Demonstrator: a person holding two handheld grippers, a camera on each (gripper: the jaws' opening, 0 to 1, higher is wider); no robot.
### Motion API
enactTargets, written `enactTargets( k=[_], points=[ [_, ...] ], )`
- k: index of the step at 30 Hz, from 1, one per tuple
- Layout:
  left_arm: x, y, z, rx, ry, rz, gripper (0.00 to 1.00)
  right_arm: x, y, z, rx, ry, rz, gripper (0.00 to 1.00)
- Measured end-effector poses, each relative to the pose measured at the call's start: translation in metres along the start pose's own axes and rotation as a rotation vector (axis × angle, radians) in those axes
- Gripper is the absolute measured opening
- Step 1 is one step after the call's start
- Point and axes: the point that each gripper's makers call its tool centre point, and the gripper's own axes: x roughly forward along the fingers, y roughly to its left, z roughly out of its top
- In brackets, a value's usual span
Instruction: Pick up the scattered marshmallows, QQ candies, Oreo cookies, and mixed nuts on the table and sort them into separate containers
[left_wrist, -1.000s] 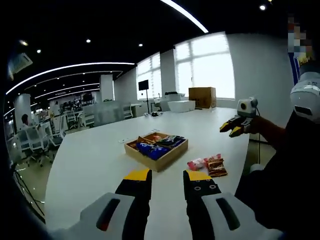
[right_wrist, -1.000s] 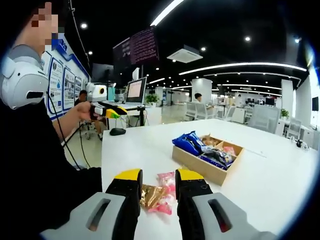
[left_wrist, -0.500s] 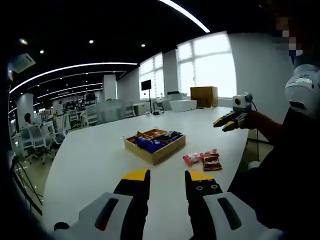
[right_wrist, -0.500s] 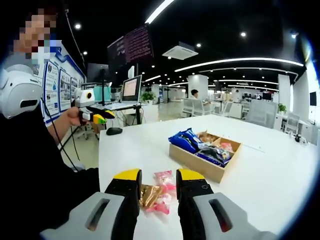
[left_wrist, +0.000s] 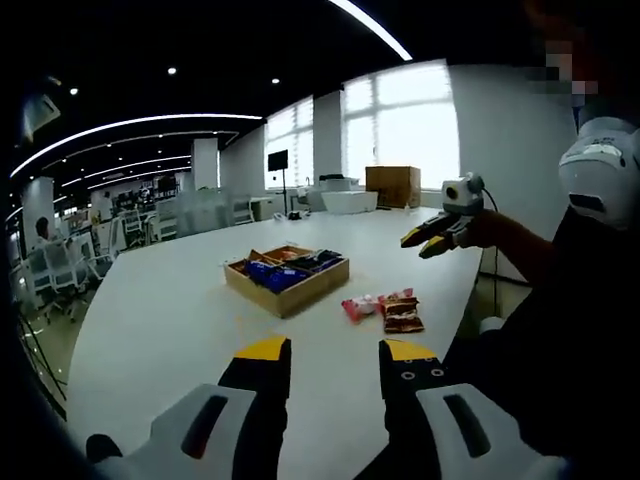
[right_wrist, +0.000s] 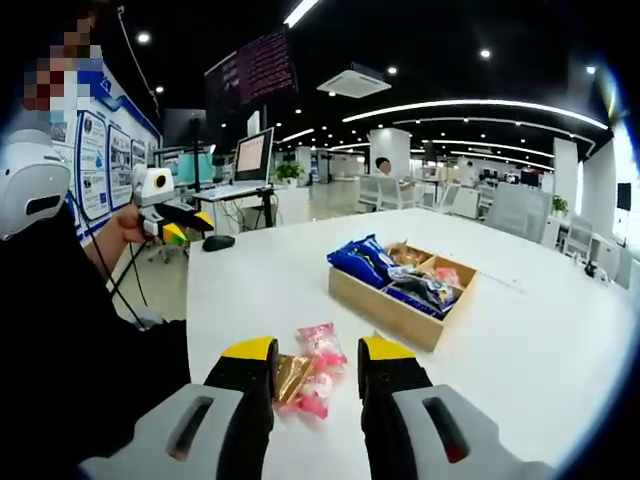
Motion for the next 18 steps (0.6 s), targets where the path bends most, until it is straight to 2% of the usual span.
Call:
enactTargets(
  k=[6,18],
  points=[
    [0.004,-0.004,-0.003,0.004,0.011,-0.017,0.44,0.008,0.000,0.001,-0.013,0.029,0.016,0.31],
    [0.004,-0.007,-0.005,0.006,0.023,-0.032,0.44,0.023,-0.005,-0.007,-0.051,0.118,0.041,0.34]
  ],
)
